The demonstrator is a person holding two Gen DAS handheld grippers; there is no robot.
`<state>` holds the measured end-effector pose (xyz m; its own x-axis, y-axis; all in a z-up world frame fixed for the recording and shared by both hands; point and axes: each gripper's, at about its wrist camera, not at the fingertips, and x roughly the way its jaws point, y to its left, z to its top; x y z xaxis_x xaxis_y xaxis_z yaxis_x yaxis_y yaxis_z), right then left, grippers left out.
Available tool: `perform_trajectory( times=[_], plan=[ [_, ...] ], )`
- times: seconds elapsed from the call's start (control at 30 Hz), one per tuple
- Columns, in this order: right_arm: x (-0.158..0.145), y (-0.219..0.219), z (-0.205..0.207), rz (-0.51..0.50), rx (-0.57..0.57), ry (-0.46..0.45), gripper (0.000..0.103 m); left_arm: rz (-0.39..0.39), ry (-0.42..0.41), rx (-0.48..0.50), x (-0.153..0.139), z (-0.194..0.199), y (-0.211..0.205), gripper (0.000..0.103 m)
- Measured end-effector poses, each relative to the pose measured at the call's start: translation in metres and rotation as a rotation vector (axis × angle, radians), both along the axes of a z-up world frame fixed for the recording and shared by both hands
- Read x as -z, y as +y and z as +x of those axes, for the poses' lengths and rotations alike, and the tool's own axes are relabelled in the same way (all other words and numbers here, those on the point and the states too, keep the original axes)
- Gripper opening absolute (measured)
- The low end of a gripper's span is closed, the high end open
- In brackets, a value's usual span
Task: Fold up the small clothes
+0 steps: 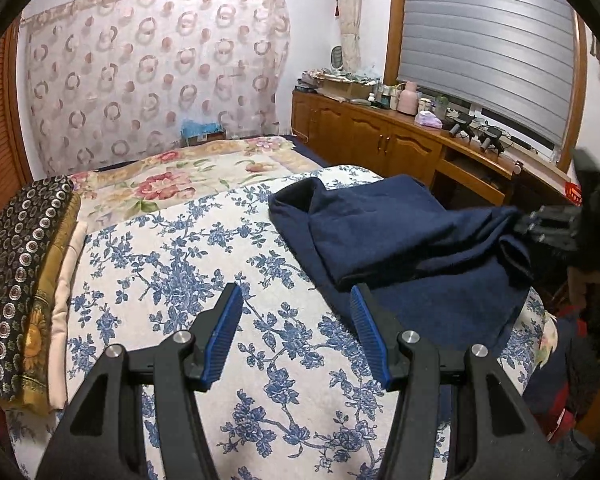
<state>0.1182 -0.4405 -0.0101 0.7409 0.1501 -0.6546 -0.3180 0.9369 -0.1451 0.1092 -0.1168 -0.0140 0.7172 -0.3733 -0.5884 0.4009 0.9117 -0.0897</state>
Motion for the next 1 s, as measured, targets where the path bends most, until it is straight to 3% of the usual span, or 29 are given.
perform_trajectory(
  times=[0.13, 0.27, 0.33, 0.4, 0.47, 0.67, 1.0],
  plan=[
    [0.024, -0.009, 0.003, 0.004, 0.028, 0.063, 0.007, -0.004, 0.001, 0.004, 0.000, -0.002, -0.003, 0.055],
    [0.026, -0.007, -0.004, -0.026, 0.040, 0.062, 0.022, -0.003, 0.006, 0.005, 0.002, -0.003, -0.008, 0.055],
    [0.020, -0.008, -0.008, -0.018, 0.036, 0.058, 0.024, -0.002, 0.006, 0.004, 0.002, -0.003, -0.009, 0.055],
    [0.013, -0.007, -0.012, -0.021, 0.033, 0.038, 0.043, 0.000, 0.007, 0.002, 0.003, -0.003, -0.009, 0.055],
    [0.002, -0.004, -0.016, -0.009, 0.019, 0.013, 0.055, 0.003, 0.006, -0.001, 0.004, -0.003, -0.010, 0.055],
    [-0.012, 0.021, -0.014, 0.008, -0.061, -0.006, 0.060, 0.008, -0.007, 0.001, 0.004, -0.004, -0.009, 0.055],
    [0.012, 0.095, 0.043, -0.025, -0.220, 0.072, 0.060, 0.029, 0.003, -0.018, 0.010, 0.011, -0.003, 0.055]
  ],
)
